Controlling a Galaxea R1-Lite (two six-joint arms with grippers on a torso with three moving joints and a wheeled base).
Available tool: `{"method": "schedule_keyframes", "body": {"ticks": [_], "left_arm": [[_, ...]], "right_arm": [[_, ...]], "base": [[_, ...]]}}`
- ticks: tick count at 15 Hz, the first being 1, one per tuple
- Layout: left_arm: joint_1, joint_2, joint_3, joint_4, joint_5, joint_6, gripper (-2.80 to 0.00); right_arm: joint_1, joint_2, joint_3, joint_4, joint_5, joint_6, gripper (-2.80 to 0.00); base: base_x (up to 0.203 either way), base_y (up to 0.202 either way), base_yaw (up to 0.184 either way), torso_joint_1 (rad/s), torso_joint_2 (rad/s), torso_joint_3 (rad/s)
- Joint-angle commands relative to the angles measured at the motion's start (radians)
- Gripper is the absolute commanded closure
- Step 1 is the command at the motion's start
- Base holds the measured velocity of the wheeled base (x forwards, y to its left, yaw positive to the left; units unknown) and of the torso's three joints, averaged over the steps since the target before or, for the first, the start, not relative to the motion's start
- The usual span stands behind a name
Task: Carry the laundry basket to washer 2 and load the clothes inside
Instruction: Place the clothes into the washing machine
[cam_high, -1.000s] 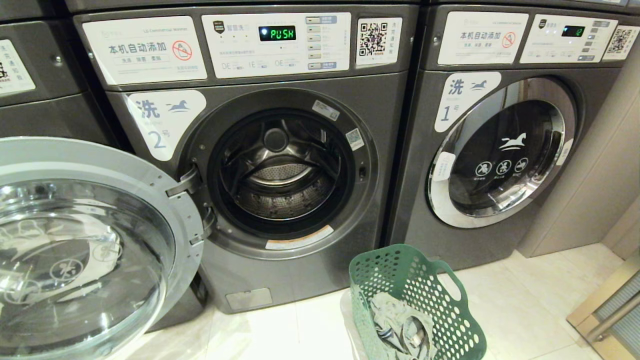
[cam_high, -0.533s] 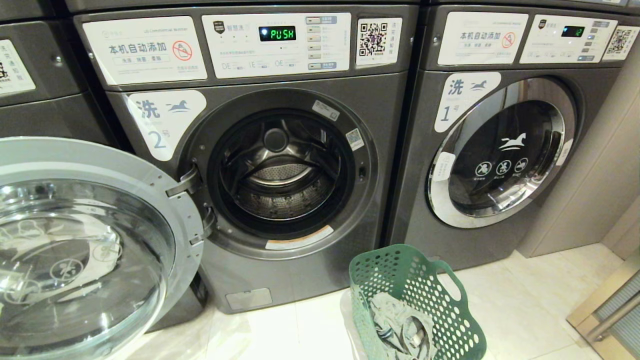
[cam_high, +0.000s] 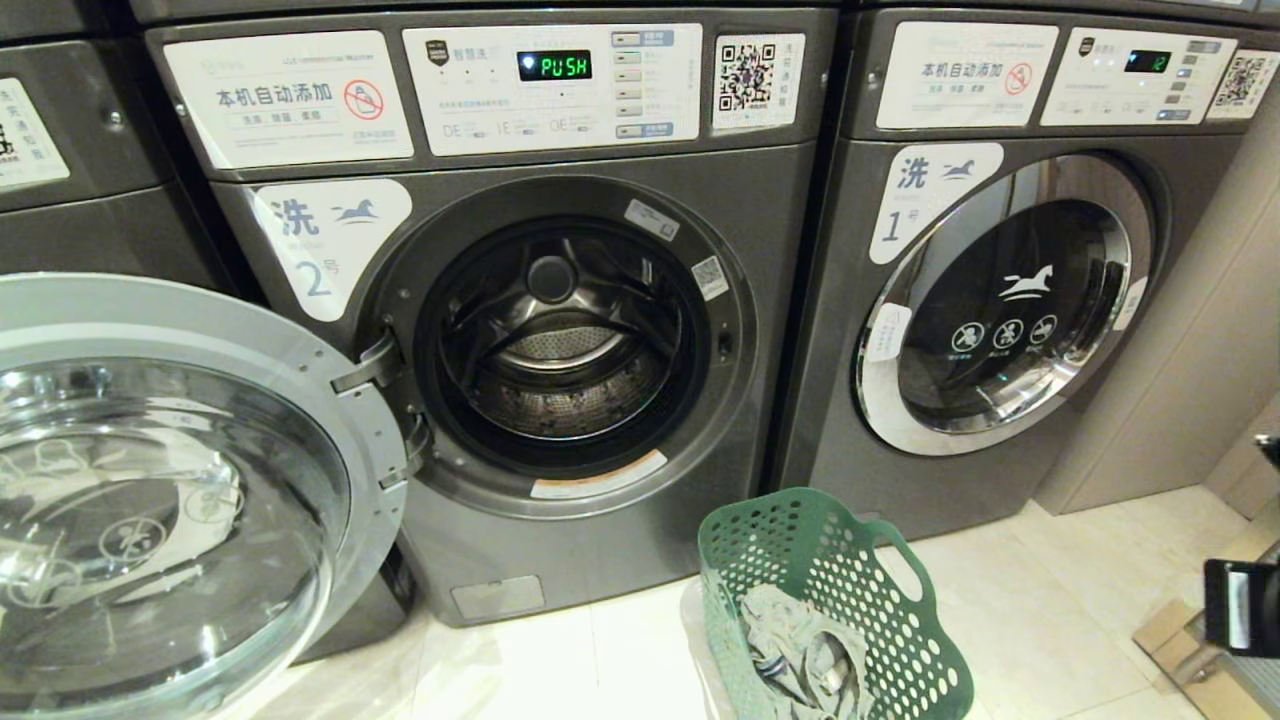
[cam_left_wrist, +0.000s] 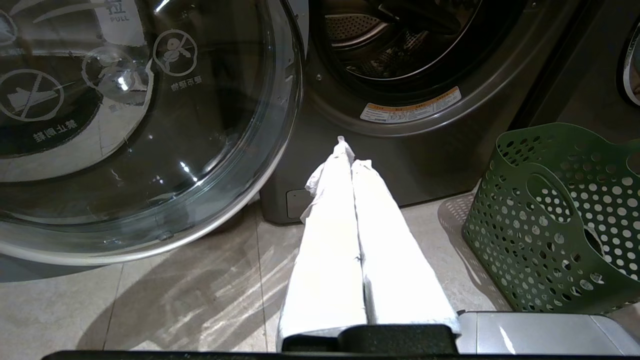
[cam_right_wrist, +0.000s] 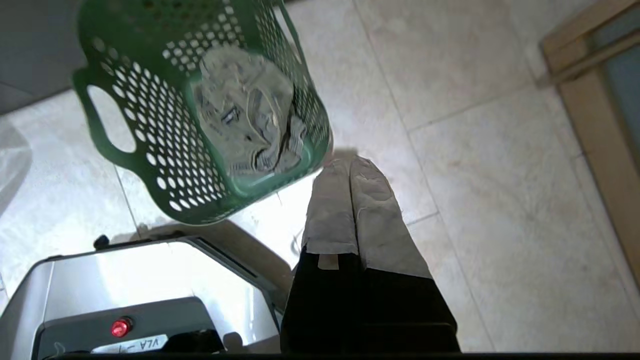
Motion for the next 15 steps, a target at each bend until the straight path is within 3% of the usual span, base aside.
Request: {"method": "schedule_keyframes", "body": {"ticks": [1,6,8,10,15], "left_arm": [[0.0,0.0,0.0,0.0,0.001,-0.001,0.0],[0.0,0.0,-0.003,0.009,0.001,0.001,0.0],[0.0,0.0,-0.001,0.006,0.001,0.001,0.0],[0.0,0.0,-0.003,0.009,0.001,0.001,0.0],[0.0,0.0,-0.001,0.005,0.001,0.001,0.0]], "right_arm": [[0.001,0.336,-0.005,-0.11,-0.003,0.014,0.0],[-0.035,0.828,-0.09,-0.475,-0.003,-0.022,0.0],[-0.044,0.92,-0.153,-0.554,0.061,-0.083,0.0],[-0.021,0.907,-0.169,-0.553,0.161,-0.127,0.0],[0.037,0.992,-0.211,-0.532,0.196,-0.131,0.0]], "base": [[0.0,0.0,0.0,0.0,0.0,0.0],[0.0,0.0,0.0,0.0,0.0,0.0],[0.0,0.0,0.0,0.0,0.0,0.0],[0.0,0.0,0.0,0.0,0.0,0.0],[0.0,0.0,0.0,0.0,0.0,0.0]]}}
